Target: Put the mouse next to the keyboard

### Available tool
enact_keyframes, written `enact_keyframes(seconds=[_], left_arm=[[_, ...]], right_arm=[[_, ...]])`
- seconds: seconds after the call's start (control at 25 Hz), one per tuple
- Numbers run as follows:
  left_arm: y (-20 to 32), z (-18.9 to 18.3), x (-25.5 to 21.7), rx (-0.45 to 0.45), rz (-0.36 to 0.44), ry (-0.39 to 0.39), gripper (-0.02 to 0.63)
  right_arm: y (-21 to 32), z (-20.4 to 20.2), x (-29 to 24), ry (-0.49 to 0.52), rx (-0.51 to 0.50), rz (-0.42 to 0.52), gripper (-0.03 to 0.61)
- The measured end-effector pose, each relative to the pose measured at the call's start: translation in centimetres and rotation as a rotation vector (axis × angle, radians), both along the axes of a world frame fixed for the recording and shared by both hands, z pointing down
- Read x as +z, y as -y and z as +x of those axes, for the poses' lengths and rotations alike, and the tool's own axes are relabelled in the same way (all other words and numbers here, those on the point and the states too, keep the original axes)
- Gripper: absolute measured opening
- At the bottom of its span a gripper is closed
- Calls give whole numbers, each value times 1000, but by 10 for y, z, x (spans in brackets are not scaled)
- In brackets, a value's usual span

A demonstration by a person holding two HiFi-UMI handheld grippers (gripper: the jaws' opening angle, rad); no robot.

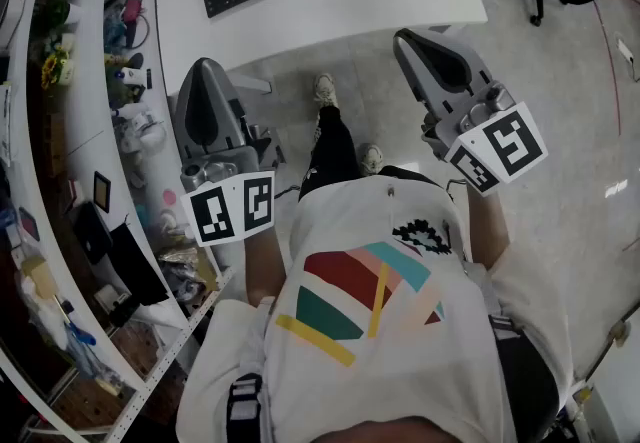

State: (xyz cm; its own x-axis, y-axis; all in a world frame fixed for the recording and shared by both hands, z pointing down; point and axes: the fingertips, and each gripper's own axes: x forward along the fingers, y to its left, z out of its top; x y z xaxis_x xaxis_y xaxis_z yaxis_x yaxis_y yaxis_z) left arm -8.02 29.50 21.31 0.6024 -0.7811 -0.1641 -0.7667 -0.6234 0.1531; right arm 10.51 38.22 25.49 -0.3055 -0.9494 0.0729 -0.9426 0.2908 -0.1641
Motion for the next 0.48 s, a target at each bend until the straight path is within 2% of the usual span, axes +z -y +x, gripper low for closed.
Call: enact_keyframes(seconds=[0.28, 0.48], left_arm=[[138, 2, 5, -4, 6, 13, 44], [238, -6, 13, -22, -46, -10, 44]], right_arm=[[160, -17, 1, -70, -53, -45, 12], [269, -40, -8, -117, -109, -63, 12]])
